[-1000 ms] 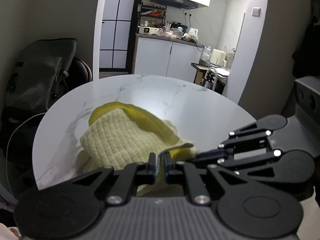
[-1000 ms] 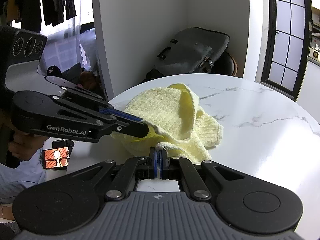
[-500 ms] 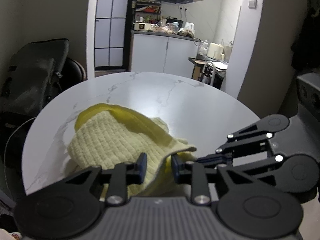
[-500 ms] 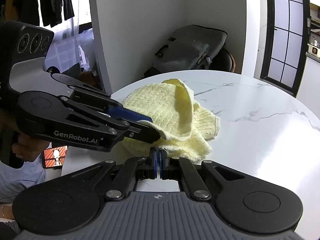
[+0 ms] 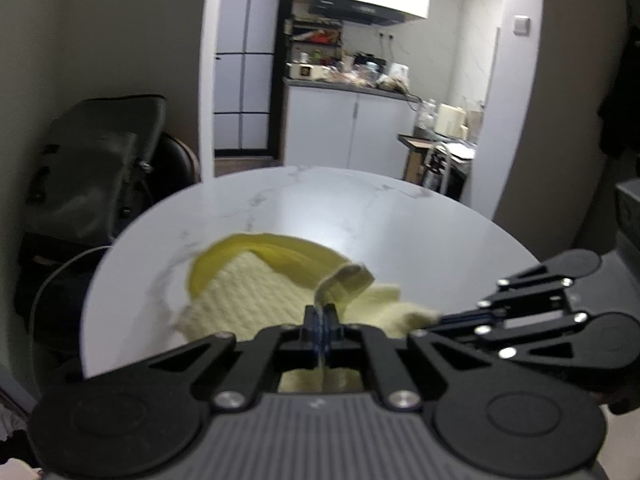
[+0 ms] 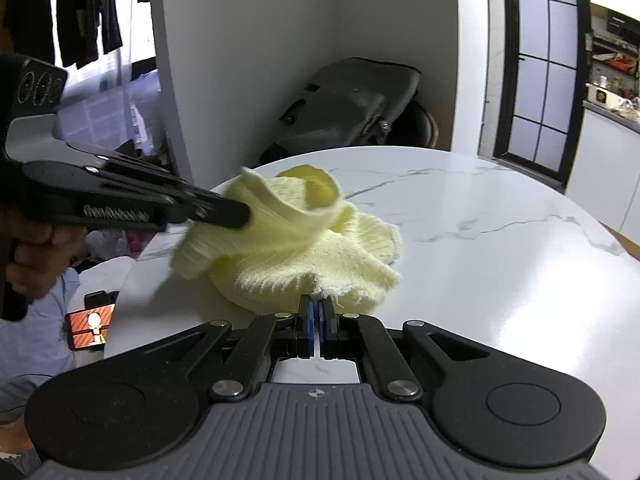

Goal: Fold towel
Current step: 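Lift the towel with both grippers, raising it off the table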

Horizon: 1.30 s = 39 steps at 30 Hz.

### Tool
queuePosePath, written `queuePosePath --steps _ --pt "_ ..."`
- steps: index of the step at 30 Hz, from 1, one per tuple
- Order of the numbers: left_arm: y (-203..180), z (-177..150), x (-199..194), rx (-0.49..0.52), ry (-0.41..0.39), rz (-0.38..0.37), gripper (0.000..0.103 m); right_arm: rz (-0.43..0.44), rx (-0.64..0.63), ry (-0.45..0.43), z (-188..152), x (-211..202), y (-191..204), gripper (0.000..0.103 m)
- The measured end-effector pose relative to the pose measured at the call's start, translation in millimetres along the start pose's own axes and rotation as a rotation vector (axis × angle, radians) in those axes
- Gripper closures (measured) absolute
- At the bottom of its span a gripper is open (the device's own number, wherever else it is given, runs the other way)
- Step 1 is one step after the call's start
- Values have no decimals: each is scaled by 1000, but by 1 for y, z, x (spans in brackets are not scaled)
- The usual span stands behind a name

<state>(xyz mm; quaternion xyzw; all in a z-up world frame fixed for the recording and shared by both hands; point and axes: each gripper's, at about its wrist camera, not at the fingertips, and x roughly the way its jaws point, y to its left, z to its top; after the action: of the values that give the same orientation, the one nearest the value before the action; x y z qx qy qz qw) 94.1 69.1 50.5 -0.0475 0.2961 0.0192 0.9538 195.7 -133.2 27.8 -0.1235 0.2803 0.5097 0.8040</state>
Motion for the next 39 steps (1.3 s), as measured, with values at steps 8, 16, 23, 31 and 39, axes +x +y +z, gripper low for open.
queuePosePath --steps 8,16,23,31,39 --pt "24 0 -21 -43 -32 88 100 -79 16 -21 -6 -22 -12 100" --pt "36 -1 -35 -83 -39 144 100 -138 27 -42 -8 -40 -23 100" --pt "42 -1 -43 -121 -43 167 100 -196 32 -80 -3 -61 -31 100" --pt "33 5 -52 -155 -104 120 100 -256 19 -134 6 -84 -35 100" --pt "22 30 -65 -173 -219 69 100 -322 -10 -240 29 -117 -31 100"
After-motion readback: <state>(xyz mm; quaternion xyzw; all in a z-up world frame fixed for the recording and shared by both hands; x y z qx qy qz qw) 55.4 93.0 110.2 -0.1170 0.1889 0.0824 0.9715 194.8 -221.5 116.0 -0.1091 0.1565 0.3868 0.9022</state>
